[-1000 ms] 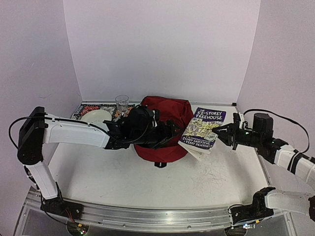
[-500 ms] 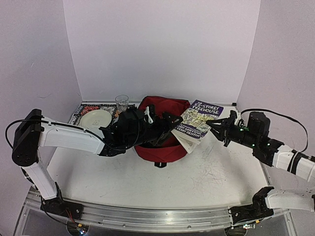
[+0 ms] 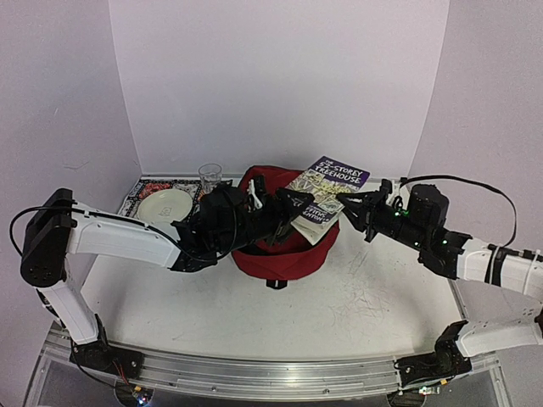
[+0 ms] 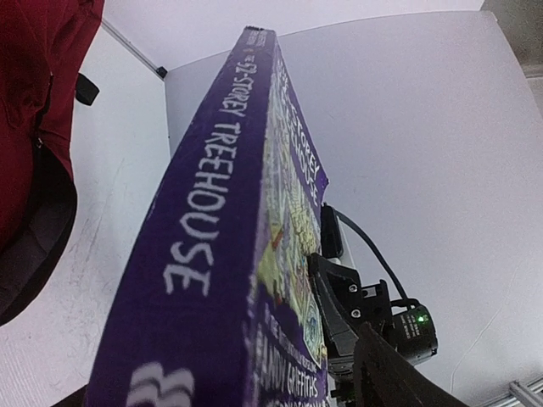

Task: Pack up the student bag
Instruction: Pass from the right arm to the left, then pick up the largest pocket of the bag from the student bag.

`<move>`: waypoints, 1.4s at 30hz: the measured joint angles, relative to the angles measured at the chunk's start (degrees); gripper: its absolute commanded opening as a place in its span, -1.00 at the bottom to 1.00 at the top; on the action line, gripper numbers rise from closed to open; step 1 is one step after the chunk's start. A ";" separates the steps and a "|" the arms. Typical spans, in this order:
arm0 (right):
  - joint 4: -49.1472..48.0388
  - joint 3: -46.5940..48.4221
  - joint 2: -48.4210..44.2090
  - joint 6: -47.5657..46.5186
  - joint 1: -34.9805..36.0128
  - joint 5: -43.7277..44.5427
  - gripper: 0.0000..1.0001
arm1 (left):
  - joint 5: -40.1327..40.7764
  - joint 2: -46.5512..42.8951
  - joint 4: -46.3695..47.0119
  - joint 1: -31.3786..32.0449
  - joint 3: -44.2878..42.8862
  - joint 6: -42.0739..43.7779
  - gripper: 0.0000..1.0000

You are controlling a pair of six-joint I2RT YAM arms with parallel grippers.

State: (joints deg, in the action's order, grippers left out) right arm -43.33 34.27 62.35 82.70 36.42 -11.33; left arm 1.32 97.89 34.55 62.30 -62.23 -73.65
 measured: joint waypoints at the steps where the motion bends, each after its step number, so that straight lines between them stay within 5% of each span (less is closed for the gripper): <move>1: -0.50 0.39 0.79 0.07 0.70 0.34 -1.00 | 0.20 0.00 0.52 0.00 0.30 -0.04 0.31; 8: -2.25 0.62 3.38 0.46 4.17 1.88 -0.98 | 2.04 -0.51 3.36 0.06 4.24 0.00 -0.35; 12: -2.07 0.65 4.17 0.19 4.99 1.72 -0.33 | 3.31 -2.86 3.96 0.46 6.65 0.10 -0.81; 15: -0.40 1.84 4.26 -1.80 5.37 1.07 -0.03 | 4.65 -4.73 4.46 0.58 8.64 0.15 -0.99; 22: 9.11 9.91 4.89 -14.74 5.34 0.08 0.63 | 8.30 -12.96 4.26 -2.99 18.07 0.16 -1.00; 29: 20.63 22.11 13.71 -33.22 5.36 -3.12 0.93 | 11.34 -23.31 -0.52 -9.17 25.71 0.03 -1.00; 42: 38.97 39.94 31.57 -62.62 12.42 4.92 0.97 | 6.30 -38.30 -18.68 -24.05 28.17 -0.39 -1.00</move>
State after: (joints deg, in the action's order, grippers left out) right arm -4.36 74.21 93.92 20.08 48.84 -6.41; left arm 7.62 59.58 15.86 38.26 -34.06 -74.03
